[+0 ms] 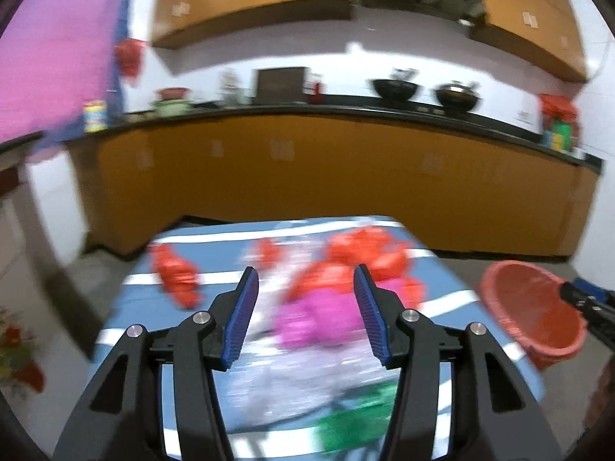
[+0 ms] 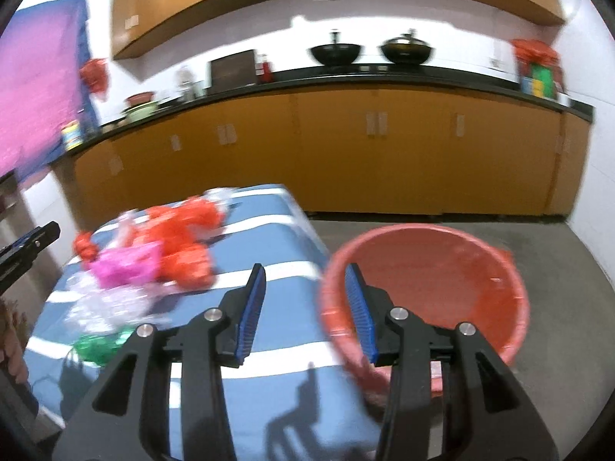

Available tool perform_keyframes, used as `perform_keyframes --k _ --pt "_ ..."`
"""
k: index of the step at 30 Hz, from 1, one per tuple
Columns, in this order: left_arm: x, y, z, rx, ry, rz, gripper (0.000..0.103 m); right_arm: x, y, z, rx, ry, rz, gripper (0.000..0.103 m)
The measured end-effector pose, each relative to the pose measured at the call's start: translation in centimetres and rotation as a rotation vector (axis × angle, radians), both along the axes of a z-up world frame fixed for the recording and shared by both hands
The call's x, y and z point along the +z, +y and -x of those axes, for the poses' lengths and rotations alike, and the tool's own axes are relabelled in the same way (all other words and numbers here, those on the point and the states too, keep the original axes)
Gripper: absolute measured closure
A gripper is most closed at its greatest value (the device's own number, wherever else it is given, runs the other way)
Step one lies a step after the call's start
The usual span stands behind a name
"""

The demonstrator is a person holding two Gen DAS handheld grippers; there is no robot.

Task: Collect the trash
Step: 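Move both open tools back over the table of bags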

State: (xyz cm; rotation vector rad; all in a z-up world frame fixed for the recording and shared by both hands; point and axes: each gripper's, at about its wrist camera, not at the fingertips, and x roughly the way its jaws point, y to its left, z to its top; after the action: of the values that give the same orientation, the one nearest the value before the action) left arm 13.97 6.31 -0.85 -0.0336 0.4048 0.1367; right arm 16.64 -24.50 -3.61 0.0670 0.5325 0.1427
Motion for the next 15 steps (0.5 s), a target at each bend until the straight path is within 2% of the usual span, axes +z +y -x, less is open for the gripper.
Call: perform_keyframes --k 4,8,12,15 --pt "-0.9 5.2 2.5 0.141 -0.001 0.043 0.048 -0.2 5.6 1.2 0.108 0.016 -0.023 0.056" --pt "-1.8 8.4 4.4 0.223 0.005 0.082 0.046 -1.2 10.7 2.9 0.201 0.044 -0.029 0.054" --pt "-3.0 10.3 5.7 0.249 0.02 0.09 0.045 -2.7 14.8 4.2 0.246 0.048 0.02 0.048" --pt "-3.9 11.3 6.7 0.256 0.028 0.104 0.045 -3.6 16.2 3.9 0.224 0.064 0.042 0.048"
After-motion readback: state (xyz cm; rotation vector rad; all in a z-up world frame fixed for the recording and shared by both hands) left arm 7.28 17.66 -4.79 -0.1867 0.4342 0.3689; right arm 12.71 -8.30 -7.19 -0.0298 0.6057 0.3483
